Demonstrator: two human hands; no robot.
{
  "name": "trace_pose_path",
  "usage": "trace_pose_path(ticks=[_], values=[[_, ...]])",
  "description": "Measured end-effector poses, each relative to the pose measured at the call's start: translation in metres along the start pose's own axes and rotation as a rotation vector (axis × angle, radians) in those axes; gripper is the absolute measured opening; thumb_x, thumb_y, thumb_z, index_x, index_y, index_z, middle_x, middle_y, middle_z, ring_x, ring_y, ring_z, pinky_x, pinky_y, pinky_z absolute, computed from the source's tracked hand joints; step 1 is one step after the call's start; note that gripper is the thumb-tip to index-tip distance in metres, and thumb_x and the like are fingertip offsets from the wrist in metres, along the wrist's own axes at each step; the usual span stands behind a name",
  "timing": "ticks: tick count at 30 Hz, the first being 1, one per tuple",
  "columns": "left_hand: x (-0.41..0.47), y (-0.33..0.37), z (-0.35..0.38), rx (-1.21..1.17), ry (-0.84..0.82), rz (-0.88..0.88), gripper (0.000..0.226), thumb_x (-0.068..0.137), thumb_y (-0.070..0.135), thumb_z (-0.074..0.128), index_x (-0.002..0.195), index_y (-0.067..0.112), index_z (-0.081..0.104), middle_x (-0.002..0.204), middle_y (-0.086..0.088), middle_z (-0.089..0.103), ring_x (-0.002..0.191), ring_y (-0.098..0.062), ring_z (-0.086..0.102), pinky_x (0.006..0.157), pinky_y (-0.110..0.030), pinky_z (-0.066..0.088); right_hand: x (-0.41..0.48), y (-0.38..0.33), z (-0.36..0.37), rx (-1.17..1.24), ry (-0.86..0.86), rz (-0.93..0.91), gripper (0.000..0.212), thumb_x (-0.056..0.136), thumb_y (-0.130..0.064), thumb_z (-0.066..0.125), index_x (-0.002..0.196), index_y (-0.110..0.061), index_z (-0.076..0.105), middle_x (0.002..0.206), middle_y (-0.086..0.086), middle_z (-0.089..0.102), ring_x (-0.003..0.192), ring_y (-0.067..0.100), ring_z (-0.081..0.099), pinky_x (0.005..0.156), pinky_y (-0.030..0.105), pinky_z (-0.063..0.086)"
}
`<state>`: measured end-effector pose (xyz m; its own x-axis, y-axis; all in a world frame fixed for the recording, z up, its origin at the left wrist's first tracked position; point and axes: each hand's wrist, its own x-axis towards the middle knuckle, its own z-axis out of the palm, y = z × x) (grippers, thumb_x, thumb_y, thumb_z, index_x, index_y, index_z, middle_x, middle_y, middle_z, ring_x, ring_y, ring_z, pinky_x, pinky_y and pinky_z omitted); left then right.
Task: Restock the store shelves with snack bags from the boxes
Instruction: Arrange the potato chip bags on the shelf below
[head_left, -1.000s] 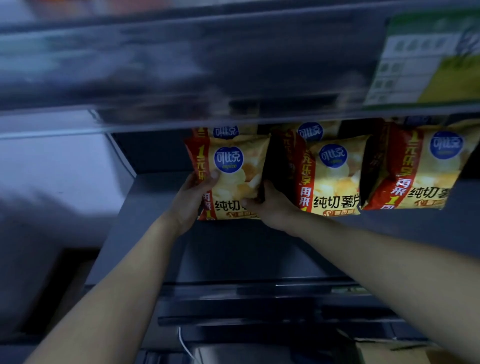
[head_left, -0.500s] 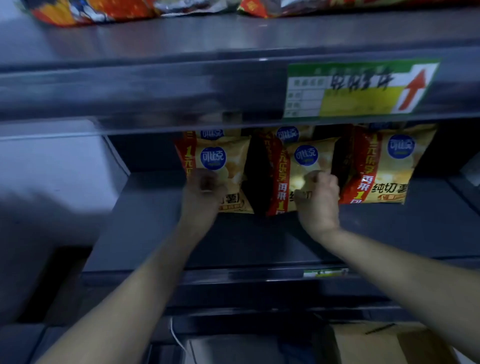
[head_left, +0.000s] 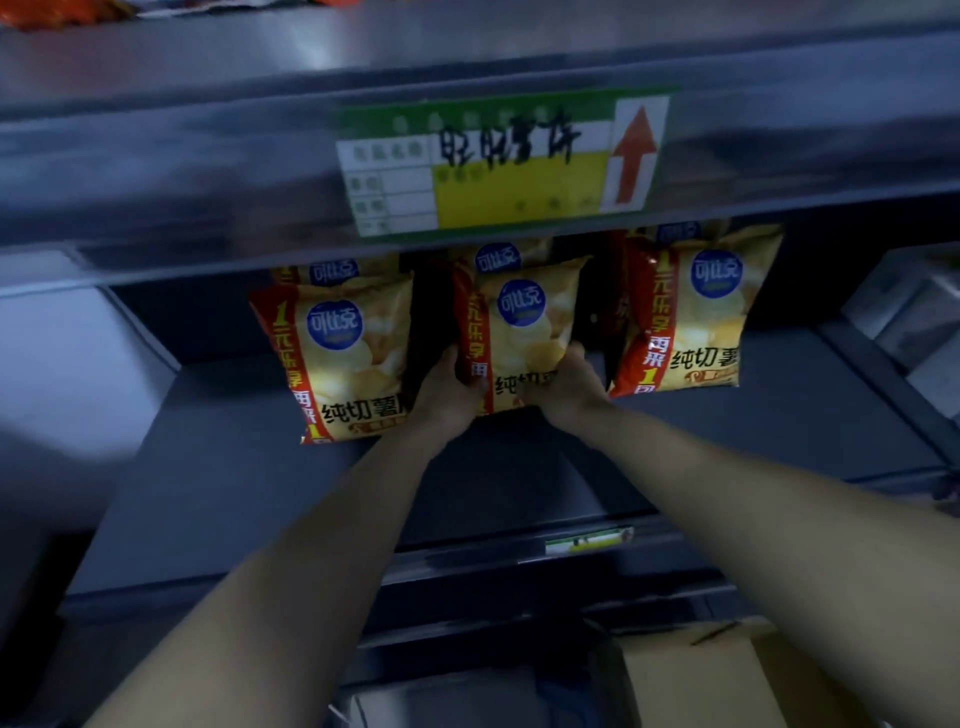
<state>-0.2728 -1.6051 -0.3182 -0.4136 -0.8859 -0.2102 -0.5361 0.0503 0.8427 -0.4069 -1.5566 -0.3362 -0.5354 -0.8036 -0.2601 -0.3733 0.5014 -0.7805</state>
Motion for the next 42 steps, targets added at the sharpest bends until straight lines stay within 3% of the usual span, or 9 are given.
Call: trace_pose_path(ticks=[9, 13, 18, 24, 26, 29, 32, 38, 42], values=[[-0.010, 0.000, -0.004, 0.021, -0.013, -0.012, 0.060, 0.094, 0.026, 0.054, 0.147, 0.017, 0.027, 0.146, -0.005, 0.042, 0.132, -0.022, 0.041, 0.109, -0.034, 0.035, -0.015, 0.008, -0.012, 0.006, -0.001, -0.007, 0.062, 0.081, -0.023, 0.071, 0.128, -0.011, 0.033, 0.133, 0.013, 0.047, 0.120, 0.028, 0.051, 0.095, 0.036, 0.047], [-0.021, 0.005, -0.003, -0.005, 0.000, -0.016, 0.053, 0.095, 0.023, 0.053, 0.144, 0.015, 0.032, 0.141, -0.006, 0.047, 0.127, -0.022, 0.045, 0.097, -0.026, 0.036, -0.028, 0.010, -0.020, 0.003, -0.038, 0.013, 0.052, 0.084, -0.021, 0.067, 0.123, -0.009, 0.035, 0.129, 0.015, 0.051, 0.115, 0.028, 0.054, 0.083, 0.029, 0.043], [-0.033, 0.009, 0.002, -0.006, 0.065, -0.025, 0.057, 0.096, 0.020, 0.052, 0.146, 0.012, 0.027, 0.143, -0.008, 0.045, 0.128, -0.023, 0.045, 0.089, -0.023, 0.035, -0.051, 0.009, -0.041, -0.077, -0.002, 0.008, 0.052, 0.090, -0.015, 0.059, 0.135, -0.003, 0.035, 0.133, 0.016, 0.050, 0.122, 0.030, 0.048, 0.093, 0.034, 0.043], [-0.046, 0.019, 0.002, -0.001, 0.141, -0.006, 0.041, 0.095, 0.015, 0.052, 0.134, 0.007, 0.044, 0.127, -0.011, 0.057, 0.098, -0.014, 0.051, 0.077, -0.024, 0.041, -0.071, 0.007, -0.068, -0.113, 0.027, -0.005, 0.043, 0.091, -0.015, 0.059, 0.130, -0.001, 0.046, 0.127, 0.015, 0.055, 0.118, 0.028, 0.051, 0.090, 0.030, 0.043], [-0.056, 0.027, 0.001, 0.015, 0.126, 0.011, 0.036, 0.095, 0.013, 0.052, 0.130, 0.007, 0.048, 0.124, -0.011, 0.058, 0.097, -0.015, 0.052, 0.076, -0.025, 0.041, -0.081, 0.003, -0.075, -0.110, 0.015, -0.039, 0.040, 0.091, -0.016, 0.059, 0.127, -0.002, 0.048, 0.124, 0.014, 0.056, 0.116, 0.027, 0.052, 0.085, 0.027, 0.041], [-0.077, 0.040, 0.002, 0.068, 0.081, 0.054, 0.035, 0.093, 0.012, 0.054, 0.127, 0.006, 0.050, 0.121, -0.011, 0.059, 0.102, -0.017, 0.053, 0.078, -0.023, 0.039, -0.102, -0.004, -0.086, -0.122, -0.032, -0.123, 0.049, 0.091, -0.018, 0.059, 0.135, -0.002, 0.043, 0.133, 0.012, 0.053, 0.123, 0.026, 0.049, 0.095, 0.029, 0.041], [-0.109, 0.056, 0.007, 0.082, 0.050, 0.084, 0.029, 0.093, 0.009, 0.052, 0.122, 0.003, 0.051, 0.105, -0.010, 0.058, 0.093, -0.017, 0.052, 0.063, -0.012, 0.041, -0.131, -0.006, -0.101, -0.138, -0.087, -0.206, 0.056, 0.091, -0.020, 0.060, 0.140, -0.003, 0.039, 0.136, 0.013, 0.050, 0.126, 0.027, 0.047, 0.103, 0.035, 0.040], [-0.189, 0.105, 0.023, 0.073, 0.024, 0.176, 0.028, 0.092, 0.009, 0.054, 0.120, 0.008, 0.053, 0.089, 0.000, 0.055, 0.081, -0.015, 0.052, 0.068, -0.024, 0.043, -0.197, 0.003, -0.151, -0.196, -0.110, -0.335, 0.054, 0.090, -0.024, 0.061, 0.140, -0.013, 0.042, 0.131, 0.006, 0.055, 0.118, 0.023, 0.053, 0.096, 0.031, 0.044], [-0.237, 0.146, 0.035, 0.109, 0.037, 0.271, 0.031, 0.090, 0.008, 0.058, 0.121, 0.006, 0.054, 0.097, -0.003, 0.056, 0.085, -0.016, 0.053, 0.064, -0.016, 0.042, -0.237, 0.002, -0.195, -0.243, -0.045, -0.432, 0.052, 0.088, -0.026, 0.064, 0.136, -0.014, 0.048, 0.130, 0.005, 0.058, 0.119, 0.020, 0.054, 0.100, 0.028, 0.042]])
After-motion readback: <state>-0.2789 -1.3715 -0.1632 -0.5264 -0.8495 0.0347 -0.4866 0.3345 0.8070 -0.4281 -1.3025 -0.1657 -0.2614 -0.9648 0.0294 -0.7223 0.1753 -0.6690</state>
